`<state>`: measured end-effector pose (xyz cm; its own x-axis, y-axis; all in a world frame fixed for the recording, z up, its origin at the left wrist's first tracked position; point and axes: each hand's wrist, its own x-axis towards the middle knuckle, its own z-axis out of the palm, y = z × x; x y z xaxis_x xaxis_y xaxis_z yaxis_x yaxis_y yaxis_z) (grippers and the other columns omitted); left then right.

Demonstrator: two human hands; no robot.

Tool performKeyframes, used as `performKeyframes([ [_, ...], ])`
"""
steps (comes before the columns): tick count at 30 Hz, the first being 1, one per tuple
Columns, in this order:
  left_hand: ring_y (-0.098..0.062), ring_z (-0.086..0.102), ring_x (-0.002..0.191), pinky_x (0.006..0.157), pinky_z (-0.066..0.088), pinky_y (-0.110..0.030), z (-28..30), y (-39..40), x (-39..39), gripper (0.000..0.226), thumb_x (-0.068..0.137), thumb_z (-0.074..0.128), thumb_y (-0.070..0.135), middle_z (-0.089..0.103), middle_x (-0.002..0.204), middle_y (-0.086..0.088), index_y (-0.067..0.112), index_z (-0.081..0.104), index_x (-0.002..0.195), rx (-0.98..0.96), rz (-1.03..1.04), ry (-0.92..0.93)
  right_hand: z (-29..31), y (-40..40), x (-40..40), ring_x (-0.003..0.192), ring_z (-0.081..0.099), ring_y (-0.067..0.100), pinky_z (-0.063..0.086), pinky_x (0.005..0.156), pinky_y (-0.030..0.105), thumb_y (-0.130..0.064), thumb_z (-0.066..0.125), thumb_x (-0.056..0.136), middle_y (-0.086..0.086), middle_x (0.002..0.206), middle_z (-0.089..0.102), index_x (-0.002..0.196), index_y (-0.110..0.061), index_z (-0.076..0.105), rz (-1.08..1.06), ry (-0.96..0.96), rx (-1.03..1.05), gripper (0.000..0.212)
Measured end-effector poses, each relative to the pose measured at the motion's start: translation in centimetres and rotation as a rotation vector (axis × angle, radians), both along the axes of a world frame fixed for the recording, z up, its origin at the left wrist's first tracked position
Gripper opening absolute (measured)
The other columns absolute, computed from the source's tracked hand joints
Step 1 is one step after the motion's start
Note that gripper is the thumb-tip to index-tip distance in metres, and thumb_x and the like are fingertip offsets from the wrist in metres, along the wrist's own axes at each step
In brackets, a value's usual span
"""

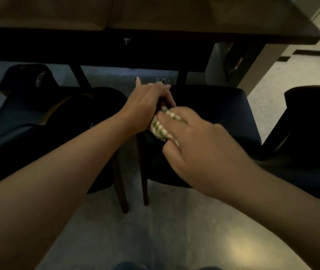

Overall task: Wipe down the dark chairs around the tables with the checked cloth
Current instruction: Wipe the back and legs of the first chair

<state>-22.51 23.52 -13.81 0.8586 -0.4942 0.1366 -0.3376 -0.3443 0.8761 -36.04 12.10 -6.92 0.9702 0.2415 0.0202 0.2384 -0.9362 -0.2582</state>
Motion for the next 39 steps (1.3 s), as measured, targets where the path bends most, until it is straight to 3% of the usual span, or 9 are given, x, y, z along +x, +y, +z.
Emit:
performKeyframes([
  [3,-0.011,0.061,0.108,0.107,0.037,-0.048,-0.2,0.0,-0.1,0.045,0.086,0.037,0.017,0.070,0.100,-0.005,0.041,0.070,0.065,-0.096,0.001,0.046,-0.5,0.2,-0.2,0.096,0.054,0.020,0.045,0.077,0.035,-0.035,0.034,0.096,-0.006,0.133,0.041,0.140,-0.033,0.034,0.011,-0.095,-0.039,0.044],
  [5,-0.013,0.064,0.080,0.088,0.044,-0.034,-0.5,0.0,0.0,0.043,0.086,0.043,0.013,0.069,0.078,-0.001,0.028,0.069,0.056,-0.245,0.029,0.108,-0.5,0.2,-0.4,0.099,0.053,0.018,0.045,0.081,0.036,-0.034,0.035,0.096,-0.006,0.127,0.045,0.137,-0.034,0.041,0.015,-0.146,-0.071,0.041],
  [9,0.005,0.050,0.048,0.057,0.038,-0.009,-1.5,-0.1,-1.0,0.047,0.091,0.043,0.008,0.049,0.050,0.011,0.024,0.052,0.048,-0.429,0.006,0.056,-0.4,0.2,0.1,0.089,0.054,0.012,0.048,0.077,0.033,-0.029,0.040,0.096,-0.005,0.107,0.054,0.123,-0.031,0.054,0.018,-0.118,-0.160,0.030],
  [14,-0.003,0.040,0.030,0.038,0.032,-0.013,-1.2,-0.7,-1.8,0.080,0.097,0.016,0.002,0.038,0.032,0.008,0.015,0.039,0.022,-0.627,-0.034,0.053,-0.3,0.0,0.0,0.069,0.061,0.012,0.048,0.057,0.029,-0.026,0.045,0.094,-0.007,0.080,0.065,0.099,-0.030,0.066,0.073,-0.188,-0.153,0.022],
  [19,-0.007,0.046,0.032,0.042,0.038,-0.018,-0.5,0.6,-2.0,0.076,0.097,0.019,0.007,0.045,0.035,0.003,0.014,0.045,0.026,-0.694,-0.040,0.222,-0.7,0.5,-1.2,0.082,0.057,0.012,0.048,0.069,0.027,-0.024,0.044,0.096,-0.002,0.098,0.060,0.107,-0.025,0.062,0.034,-0.280,-0.197,0.021],
  [23,-0.004,0.046,0.040,0.052,0.037,-0.024,-0.4,1.5,-1.8,0.044,0.099,0.026,0.012,0.046,0.045,0.006,0.013,0.040,0.057,-0.654,0.118,0.246,-4.8,1.7,-1.9,0.086,0.064,0.027,0.054,0.068,0.031,-0.016,0.041,0.094,0.014,0.118,0.060,0.119,-0.008,0.061,0.072,-0.832,-0.491,0.032],
  [25,-0.005,0.043,0.045,0.052,0.037,-0.021,-0.4,1.6,-2.0,0.038,0.100,0.026,0.014,0.044,0.046,0.006,0.014,0.034,0.063,-0.654,0.113,0.263,-7.9,2.1,-1.2,0.110,0.058,0.045,0.049,0.092,0.049,-0.012,0.035,0.096,0.028,0.127,0.055,0.125,0.006,0.056,0.080,-0.989,-0.645,0.040],
  [29,-0.007,0.043,0.033,0.042,0.034,-0.017,-0.7,1.4,-2.0,0.041,0.095,0.028,0.007,0.040,0.037,0.004,0.013,0.033,0.054,-0.694,0.054,0.302,-11.7,1.0,1.1,0.134,0.032,0.050,0.024,0.114,0.054,-0.007,0.024,0.100,0.033,0.141,0.040,0.135,0.014,0.041,0.078,-1.025,-0.862,0.044],
  [39,-0.013,0.035,0.060,0.062,0.033,-0.029,-1.2,1.6,-1.2,0.031,0.092,0.019,0.022,0.032,0.068,-0.002,0.015,0.033,0.066,-0.688,-0.165,0.445,-20.2,0.6,3.5,0.123,0.046,0.050,0.028,0.112,0.053,-0.007,0.026,0.095,0.033,0.129,0.052,0.119,0.010,0.060,0.313,-0.847,-1.061,0.045],
])
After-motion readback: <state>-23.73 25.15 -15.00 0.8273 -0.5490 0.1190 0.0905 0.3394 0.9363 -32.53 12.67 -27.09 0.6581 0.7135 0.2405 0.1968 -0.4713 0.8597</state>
